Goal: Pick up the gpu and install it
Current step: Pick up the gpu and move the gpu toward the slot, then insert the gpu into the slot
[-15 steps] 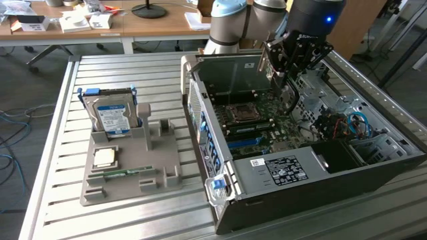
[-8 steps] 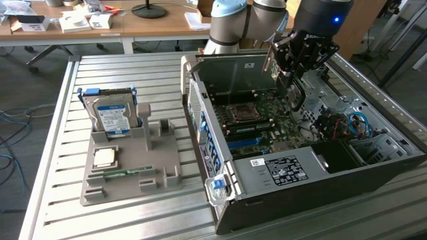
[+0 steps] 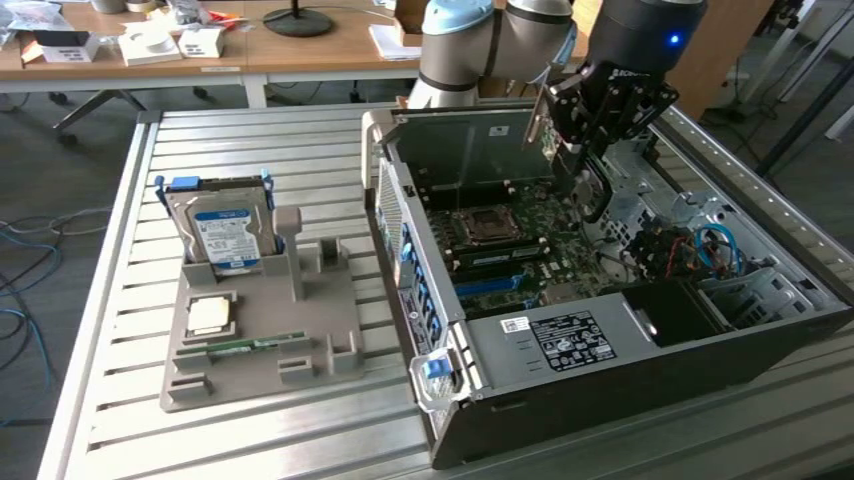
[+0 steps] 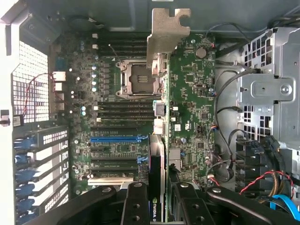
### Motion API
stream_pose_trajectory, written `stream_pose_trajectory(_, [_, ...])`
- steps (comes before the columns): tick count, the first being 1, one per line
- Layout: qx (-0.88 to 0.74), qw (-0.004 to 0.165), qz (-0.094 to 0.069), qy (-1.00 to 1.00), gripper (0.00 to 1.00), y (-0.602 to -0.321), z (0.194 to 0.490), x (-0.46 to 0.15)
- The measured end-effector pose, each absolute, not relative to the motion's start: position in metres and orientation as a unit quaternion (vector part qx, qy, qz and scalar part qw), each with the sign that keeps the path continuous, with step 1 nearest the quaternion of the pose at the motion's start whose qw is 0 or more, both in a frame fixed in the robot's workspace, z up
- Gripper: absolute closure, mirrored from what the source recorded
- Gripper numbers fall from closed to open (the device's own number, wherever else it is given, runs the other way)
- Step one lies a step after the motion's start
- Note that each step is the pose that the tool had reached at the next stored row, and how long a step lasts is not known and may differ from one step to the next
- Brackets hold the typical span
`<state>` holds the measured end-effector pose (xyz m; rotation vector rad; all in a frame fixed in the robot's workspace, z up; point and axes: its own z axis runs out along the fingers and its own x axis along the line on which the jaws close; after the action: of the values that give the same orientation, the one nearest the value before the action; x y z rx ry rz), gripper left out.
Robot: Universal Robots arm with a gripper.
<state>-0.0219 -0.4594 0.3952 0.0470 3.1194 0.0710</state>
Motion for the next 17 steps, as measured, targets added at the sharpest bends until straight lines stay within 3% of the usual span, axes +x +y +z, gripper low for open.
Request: stream_pose_trajectory(17, [0.008, 0.01, 0.023, 1.0, 0.74, -0.4593, 0.3952, -0.0219])
